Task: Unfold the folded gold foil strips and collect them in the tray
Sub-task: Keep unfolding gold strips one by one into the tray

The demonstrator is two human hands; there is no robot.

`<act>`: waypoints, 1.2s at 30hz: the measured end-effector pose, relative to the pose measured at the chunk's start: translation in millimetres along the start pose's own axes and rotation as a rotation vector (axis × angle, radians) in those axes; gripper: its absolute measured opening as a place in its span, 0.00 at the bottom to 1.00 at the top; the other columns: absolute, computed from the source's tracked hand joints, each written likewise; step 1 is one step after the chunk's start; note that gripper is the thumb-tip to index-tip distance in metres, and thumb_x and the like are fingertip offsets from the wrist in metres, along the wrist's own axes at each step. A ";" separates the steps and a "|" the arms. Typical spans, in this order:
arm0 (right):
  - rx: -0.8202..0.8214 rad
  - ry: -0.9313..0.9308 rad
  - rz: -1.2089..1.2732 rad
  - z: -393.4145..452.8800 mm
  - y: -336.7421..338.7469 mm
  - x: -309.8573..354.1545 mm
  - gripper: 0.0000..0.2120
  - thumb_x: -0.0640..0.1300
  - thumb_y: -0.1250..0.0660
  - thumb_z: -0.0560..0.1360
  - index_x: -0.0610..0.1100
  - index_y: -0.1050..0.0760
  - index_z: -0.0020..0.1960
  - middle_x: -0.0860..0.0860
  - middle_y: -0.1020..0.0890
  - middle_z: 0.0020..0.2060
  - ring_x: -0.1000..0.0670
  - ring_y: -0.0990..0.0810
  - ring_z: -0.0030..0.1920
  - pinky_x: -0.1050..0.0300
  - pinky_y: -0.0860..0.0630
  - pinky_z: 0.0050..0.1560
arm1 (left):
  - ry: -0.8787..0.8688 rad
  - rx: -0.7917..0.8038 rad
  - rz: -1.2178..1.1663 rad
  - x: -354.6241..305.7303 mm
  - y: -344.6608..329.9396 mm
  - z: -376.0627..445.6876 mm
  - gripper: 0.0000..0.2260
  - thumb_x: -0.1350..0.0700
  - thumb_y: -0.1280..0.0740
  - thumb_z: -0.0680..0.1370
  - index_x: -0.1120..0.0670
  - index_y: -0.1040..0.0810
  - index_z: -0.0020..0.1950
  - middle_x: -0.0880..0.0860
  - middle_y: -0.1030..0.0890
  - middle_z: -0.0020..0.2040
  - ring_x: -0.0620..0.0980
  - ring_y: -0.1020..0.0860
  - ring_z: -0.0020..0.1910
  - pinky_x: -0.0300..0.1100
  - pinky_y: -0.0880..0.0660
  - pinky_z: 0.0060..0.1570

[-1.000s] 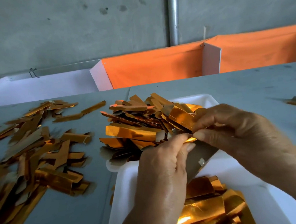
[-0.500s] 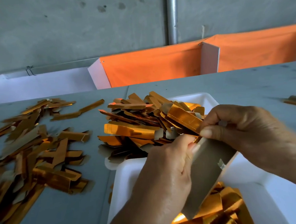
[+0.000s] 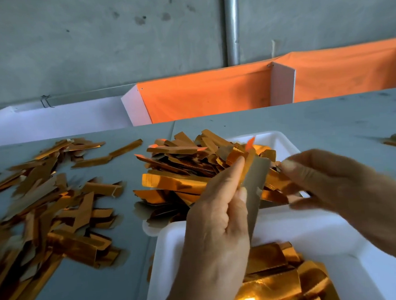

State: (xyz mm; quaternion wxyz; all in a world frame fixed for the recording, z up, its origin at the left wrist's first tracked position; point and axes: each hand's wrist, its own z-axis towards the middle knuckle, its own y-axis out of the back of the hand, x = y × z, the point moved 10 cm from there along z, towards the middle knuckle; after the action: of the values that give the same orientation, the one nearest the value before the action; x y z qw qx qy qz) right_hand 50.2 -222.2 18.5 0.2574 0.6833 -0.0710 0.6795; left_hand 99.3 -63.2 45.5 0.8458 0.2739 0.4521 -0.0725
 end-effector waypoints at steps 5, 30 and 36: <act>0.402 -0.175 0.299 -11.7 -47.2 -8.9 0.16 0.49 0.28 0.64 0.49 0.17 0.51 0.47 0.15 0.49 0.50 0.16 0.48 0.62 0.21 0.41 | -0.001 -0.021 0.021 2.0 2.2 -0.2 0.19 0.58 0.42 0.80 0.40 0.31 0.68 0.27 0.31 0.61 0.20 0.38 0.60 0.15 0.42 0.53; 0.230 -0.135 0.354 -5.7 -40.8 -2.6 0.08 0.45 0.29 0.63 0.42 0.17 0.39 0.43 0.15 0.39 0.50 0.16 0.37 0.65 0.22 0.33 | -0.044 0.055 -0.079 1.5 -4.4 -2.8 0.19 0.60 0.41 0.80 0.41 0.28 0.67 0.32 0.29 0.64 0.32 0.32 0.65 0.27 0.31 0.60; 0.196 -0.113 0.251 -6.1 -42.8 -0.3 0.14 0.49 0.28 0.58 0.41 0.19 0.39 0.44 0.15 0.37 0.52 0.17 0.36 0.64 0.22 0.35 | -0.031 0.028 -0.045 5.4 -2.1 -3.2 0.24 0.60 0.34 0.77 0.38 0.31 0.68 0.35 0.26 0.59 0.33 0.27 0.60 0.27 0.29 0.54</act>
State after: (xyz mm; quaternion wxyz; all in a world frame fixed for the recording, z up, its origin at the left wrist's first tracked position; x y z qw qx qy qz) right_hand 63.8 -182.8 6.9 0.0981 0.7280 -0.1034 0.6706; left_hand 99.4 -62.6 38.9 0.8470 0.2741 0.4438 -0.1021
